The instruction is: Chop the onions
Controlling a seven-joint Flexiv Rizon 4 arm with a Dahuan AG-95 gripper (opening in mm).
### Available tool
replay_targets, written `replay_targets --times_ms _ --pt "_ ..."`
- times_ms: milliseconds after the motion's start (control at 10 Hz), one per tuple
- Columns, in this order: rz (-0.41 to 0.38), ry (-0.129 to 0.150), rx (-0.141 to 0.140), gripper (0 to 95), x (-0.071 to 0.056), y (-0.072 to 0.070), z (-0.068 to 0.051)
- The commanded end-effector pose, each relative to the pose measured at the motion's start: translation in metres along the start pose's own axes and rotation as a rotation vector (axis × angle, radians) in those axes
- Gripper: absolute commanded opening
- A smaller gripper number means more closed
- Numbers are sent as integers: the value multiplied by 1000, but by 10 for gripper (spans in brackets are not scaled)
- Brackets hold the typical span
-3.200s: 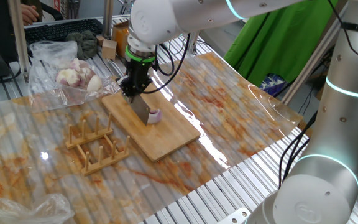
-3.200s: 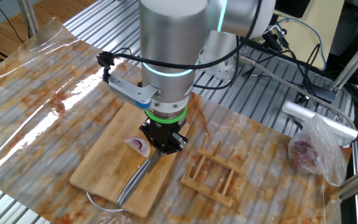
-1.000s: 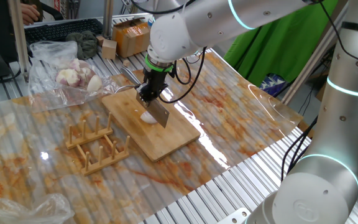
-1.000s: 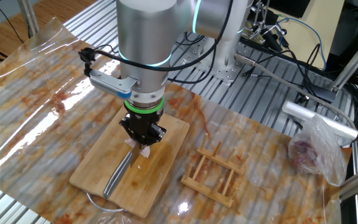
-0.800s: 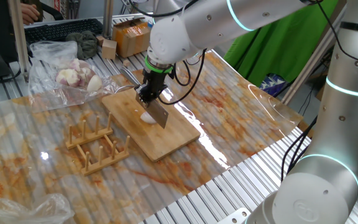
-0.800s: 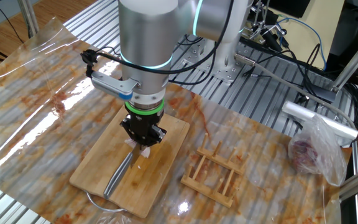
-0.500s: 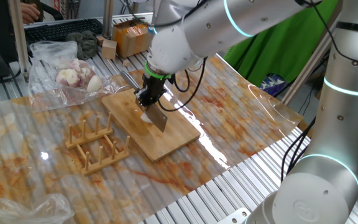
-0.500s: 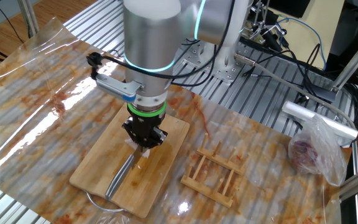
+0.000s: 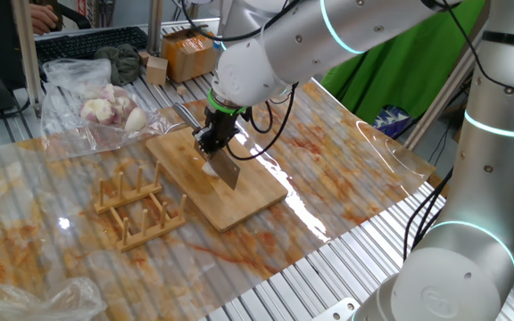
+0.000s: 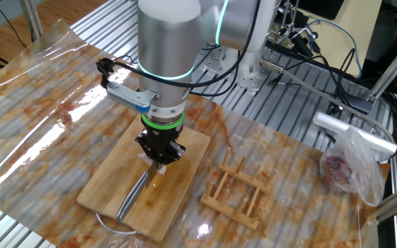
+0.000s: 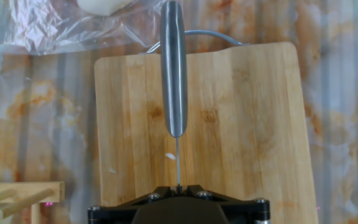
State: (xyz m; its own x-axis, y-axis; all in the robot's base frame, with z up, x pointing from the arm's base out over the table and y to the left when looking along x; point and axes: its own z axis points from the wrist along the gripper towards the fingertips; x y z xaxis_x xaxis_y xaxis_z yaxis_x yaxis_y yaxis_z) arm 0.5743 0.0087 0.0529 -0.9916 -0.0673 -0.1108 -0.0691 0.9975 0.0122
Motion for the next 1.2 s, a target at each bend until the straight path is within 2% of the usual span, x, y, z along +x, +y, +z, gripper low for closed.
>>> replay_targets --times_ms 100,200,300,500,800,1000,1100,1200 --pt "1 6 -13 0 2 -1 3" --pt "1 -6 -14 0 4 -2 12" --pt "3 -9 -16 0 4 -2 16" --pt "10 -9 -28 0 4 0 14" --pt "11 -10 -23 0 4 0 14" --pt "14 5 -28 0 4 1 9" --pt "14 -6 -27 0 5 1 13" --pt "14 -24 -22 0 7 -1 24"
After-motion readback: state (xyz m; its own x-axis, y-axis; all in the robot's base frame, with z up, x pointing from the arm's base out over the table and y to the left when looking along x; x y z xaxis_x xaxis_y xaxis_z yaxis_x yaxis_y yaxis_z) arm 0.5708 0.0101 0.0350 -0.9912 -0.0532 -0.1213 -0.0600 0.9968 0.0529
